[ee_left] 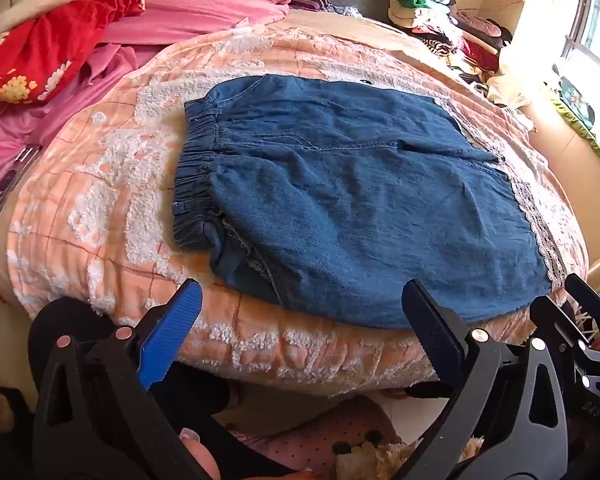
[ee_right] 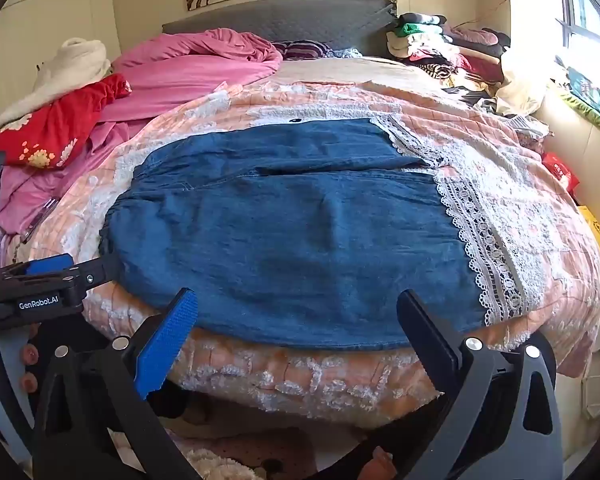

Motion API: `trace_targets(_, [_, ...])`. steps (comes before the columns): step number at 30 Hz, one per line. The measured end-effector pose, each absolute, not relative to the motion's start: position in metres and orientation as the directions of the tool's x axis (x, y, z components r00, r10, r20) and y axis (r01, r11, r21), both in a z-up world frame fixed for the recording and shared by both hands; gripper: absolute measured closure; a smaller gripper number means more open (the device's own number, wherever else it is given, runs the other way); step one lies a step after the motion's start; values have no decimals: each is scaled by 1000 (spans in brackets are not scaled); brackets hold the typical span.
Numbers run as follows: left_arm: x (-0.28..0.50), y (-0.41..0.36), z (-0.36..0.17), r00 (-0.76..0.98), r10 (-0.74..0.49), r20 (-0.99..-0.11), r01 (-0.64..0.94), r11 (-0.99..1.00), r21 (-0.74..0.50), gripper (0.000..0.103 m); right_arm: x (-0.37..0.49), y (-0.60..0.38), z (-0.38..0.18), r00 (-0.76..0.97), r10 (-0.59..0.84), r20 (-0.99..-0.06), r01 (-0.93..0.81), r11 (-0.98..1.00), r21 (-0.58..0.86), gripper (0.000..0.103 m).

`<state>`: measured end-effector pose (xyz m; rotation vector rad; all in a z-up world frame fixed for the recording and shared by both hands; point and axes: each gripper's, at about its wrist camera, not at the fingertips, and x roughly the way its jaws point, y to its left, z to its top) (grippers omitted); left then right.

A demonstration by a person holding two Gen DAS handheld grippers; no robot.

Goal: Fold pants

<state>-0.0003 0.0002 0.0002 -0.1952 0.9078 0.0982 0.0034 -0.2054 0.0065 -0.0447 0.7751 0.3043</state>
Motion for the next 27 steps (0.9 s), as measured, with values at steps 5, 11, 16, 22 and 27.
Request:
trace_targets(5, [1,-2,3,604,4,-797,-171,977,-125,8,3,-207,9,674,255,-693,-284,956,76,4])
trace_targets(11, [2,-8,7,614,-7,-790,-140,983,-117,8,-1,-204,9,675,261,-690,-299,952,68,4])
trace_targets(16, [-1,-7,6,618,-19,-786,-127,984,-124,8,-1,-204,10,671,272,-690,-305,949,77,4])
trace_targets(22, [-1,-10,7,617,-19,-786,-123,985,-121,8,-2,-202,8,656,274,-704,-311,947,80,4])
trace_targets(27, [-1,-12,7,615,-17,-788,-122,986,-116,8,-2,-203,8,659,270,-702,-306,949,79,4])
